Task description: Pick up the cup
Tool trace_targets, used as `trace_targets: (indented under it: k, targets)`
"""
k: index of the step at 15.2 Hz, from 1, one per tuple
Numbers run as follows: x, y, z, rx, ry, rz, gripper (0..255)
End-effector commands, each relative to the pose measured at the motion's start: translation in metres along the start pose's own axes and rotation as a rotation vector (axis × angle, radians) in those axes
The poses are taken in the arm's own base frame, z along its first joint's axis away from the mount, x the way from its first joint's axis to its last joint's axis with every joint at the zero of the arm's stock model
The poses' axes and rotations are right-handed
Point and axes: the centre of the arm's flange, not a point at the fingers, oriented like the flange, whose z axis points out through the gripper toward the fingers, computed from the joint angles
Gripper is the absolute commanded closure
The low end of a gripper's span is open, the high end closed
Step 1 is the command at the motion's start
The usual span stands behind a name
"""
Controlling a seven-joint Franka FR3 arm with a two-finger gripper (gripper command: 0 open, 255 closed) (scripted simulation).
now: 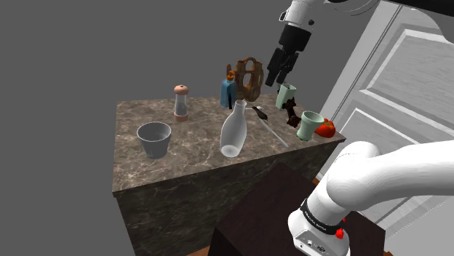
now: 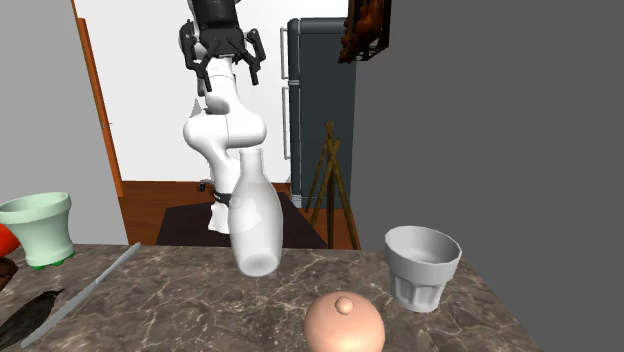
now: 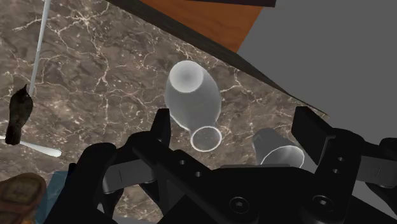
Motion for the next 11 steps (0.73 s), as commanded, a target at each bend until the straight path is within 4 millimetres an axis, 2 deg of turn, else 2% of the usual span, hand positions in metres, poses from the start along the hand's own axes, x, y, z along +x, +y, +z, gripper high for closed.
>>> trace_targets:
  k: [1, 11]
  targets:
    - [0.0, 0.0, 0.0, 0.0, 0.0, 0.0, 0]
    - [0.089, -0.047, 0.085, 0.011, -0.006, 0.036, 0]
